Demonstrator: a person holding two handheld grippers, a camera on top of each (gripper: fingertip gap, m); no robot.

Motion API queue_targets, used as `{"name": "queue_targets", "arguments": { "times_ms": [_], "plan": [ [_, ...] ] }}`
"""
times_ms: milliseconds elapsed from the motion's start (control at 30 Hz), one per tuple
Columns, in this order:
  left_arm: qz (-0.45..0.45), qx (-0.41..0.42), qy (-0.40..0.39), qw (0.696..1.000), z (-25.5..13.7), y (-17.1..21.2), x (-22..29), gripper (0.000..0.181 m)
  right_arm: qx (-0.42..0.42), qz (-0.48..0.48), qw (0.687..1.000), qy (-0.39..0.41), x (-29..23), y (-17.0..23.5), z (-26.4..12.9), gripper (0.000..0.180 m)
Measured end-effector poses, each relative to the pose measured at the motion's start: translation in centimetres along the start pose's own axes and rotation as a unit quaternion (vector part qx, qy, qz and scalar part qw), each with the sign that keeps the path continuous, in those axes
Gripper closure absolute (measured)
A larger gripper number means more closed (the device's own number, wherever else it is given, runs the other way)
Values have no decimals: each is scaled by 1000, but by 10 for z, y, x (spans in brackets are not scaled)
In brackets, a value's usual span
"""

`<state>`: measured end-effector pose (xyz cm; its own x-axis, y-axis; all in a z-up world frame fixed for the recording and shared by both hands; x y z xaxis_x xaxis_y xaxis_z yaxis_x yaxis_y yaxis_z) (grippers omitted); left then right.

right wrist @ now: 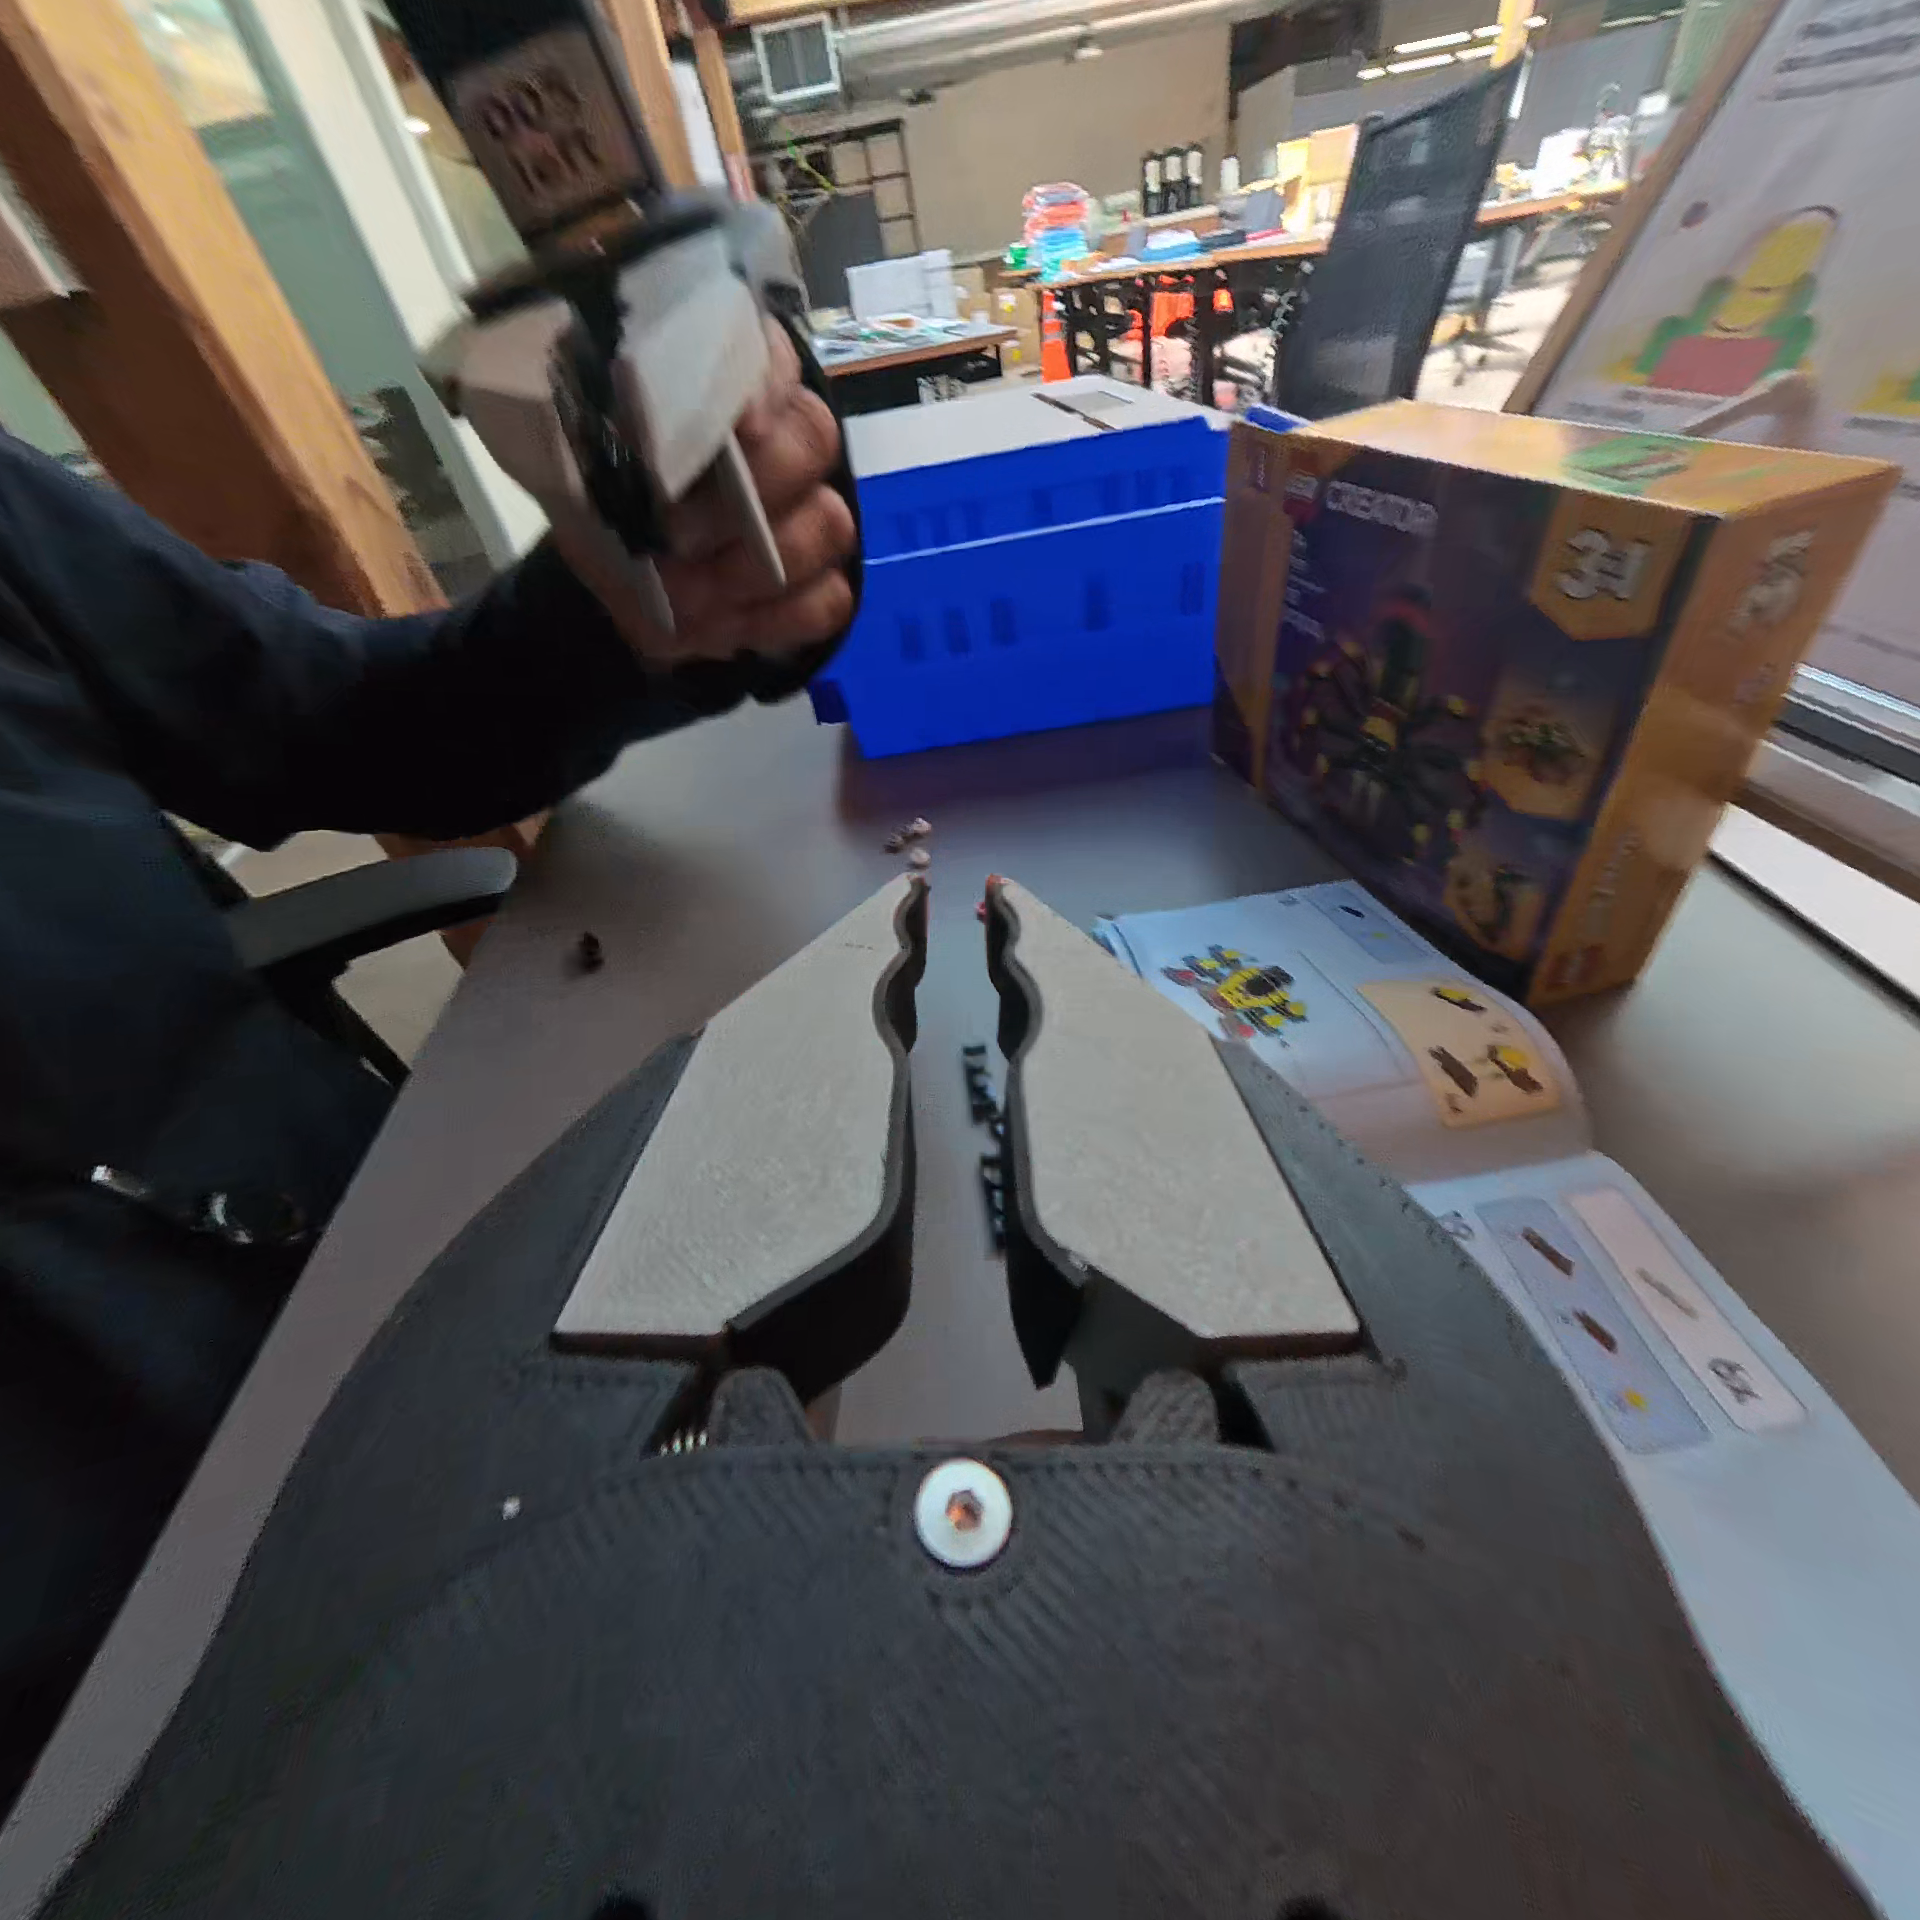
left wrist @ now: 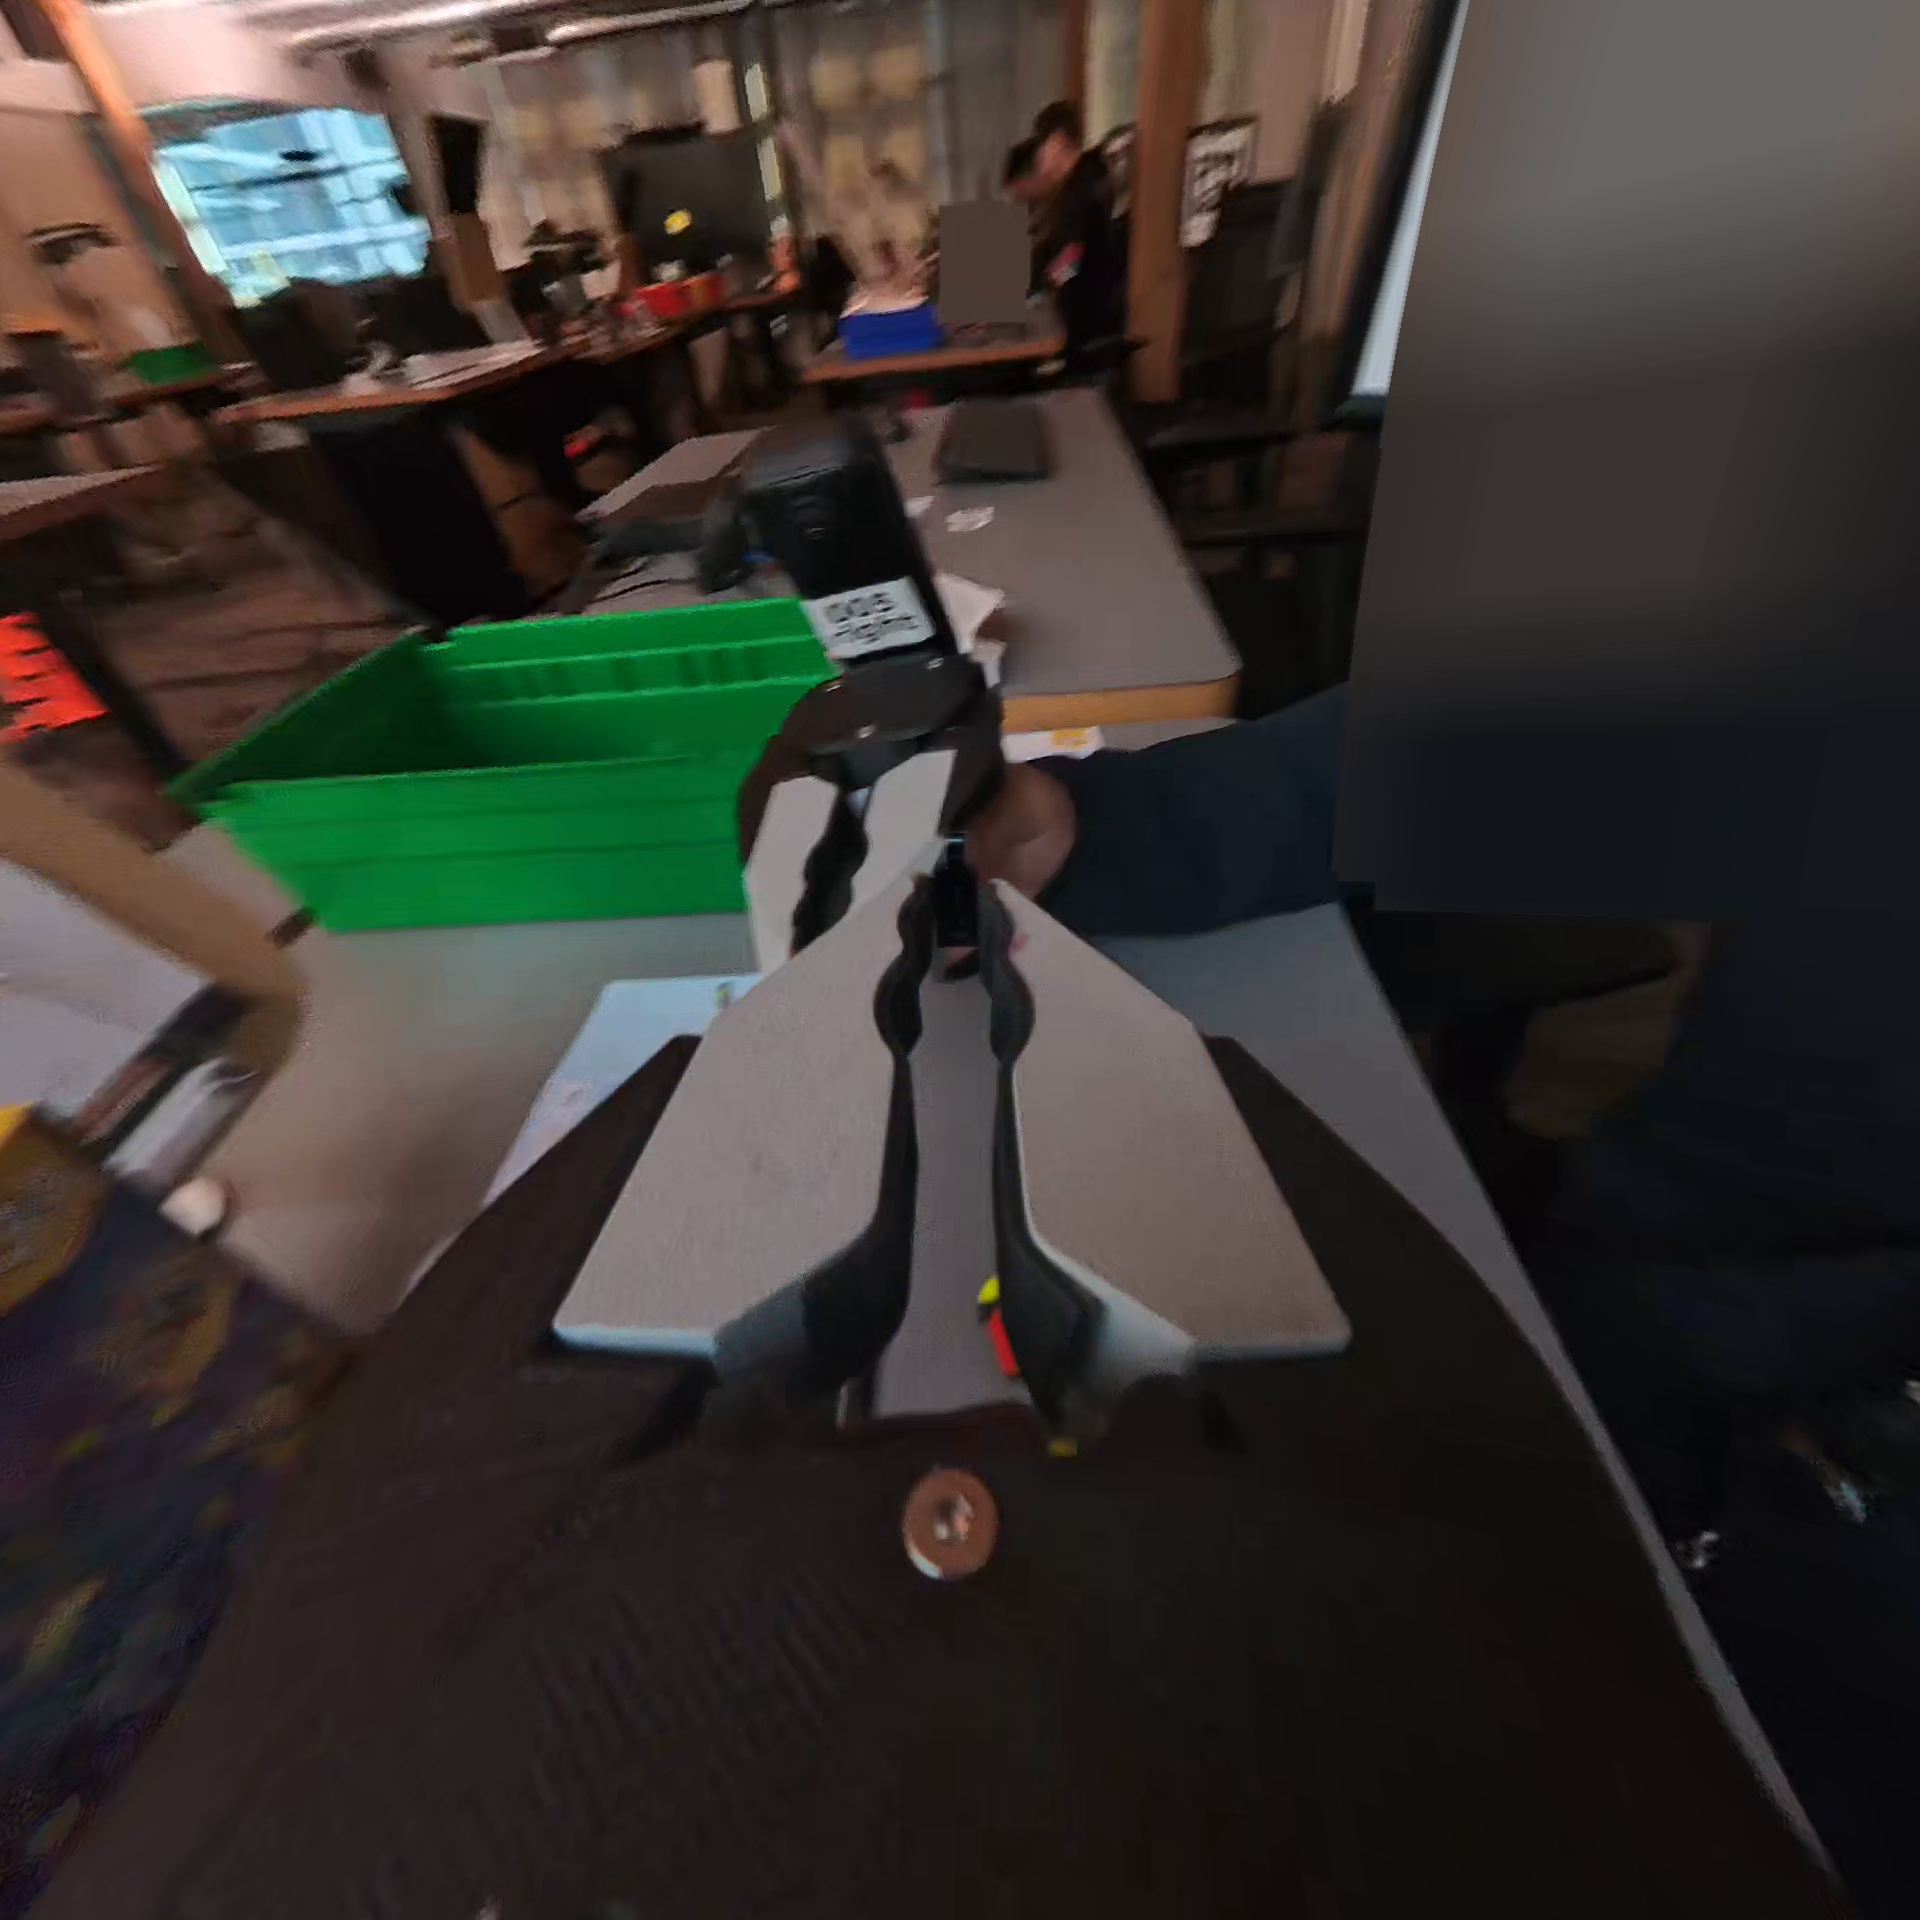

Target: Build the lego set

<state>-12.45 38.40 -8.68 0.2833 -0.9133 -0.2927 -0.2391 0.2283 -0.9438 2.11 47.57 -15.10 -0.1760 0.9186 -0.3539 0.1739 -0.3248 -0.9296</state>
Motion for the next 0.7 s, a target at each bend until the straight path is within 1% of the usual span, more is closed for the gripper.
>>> {"name": "queue_targets", "arguments": {
  "times_ms": [33,67,133,167,233,333,467,567,700],
  "plan": [
    [-17,43,28,999,10,5,2,176,6,-1,1000,-19,-7,-2,3,171],
    [-26,99,34,994,15,8,2,176,11,-2,999,-35,-13,-4,5,171],
    [-31,220,33,975,14,11,1,176,20,-6,998,-58,-24,-7,7,170],
    [-29,260,34,965,10,13,1,176,23,-9,998,-63,-28,-9,8,170],
    [-13,277,15,961,6,22,-1,176,26,-18,997,-70,-35,-12,8,169],
    [-19,303,47,952,5,25,3,176,35,-24,997,-63,-42,-16,9,169],
    [-18,297,54,953,13,30,7,176,51,-38,995,-76,-55,-22,8,166],
    [-30,302,51,951,16,31,6,176,53,-55,994,-72,-61,-24,6,169],
    [-30,301,50,952,18,33,7,176,63,-49,993,-82,-63,-26,4,168]
  ]
}}
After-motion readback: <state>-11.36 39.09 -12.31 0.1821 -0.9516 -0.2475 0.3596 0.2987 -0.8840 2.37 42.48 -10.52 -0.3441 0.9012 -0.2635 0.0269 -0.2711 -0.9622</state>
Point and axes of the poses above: each gripper's, where its closed fingertips meet, z out along the fingers, y out of its underside, x = y × z across the jaws, the point moved 8 cm from there along -z, back along the fingers, and after that the axes turned 12 degrees about z, right-handed, at the moved point
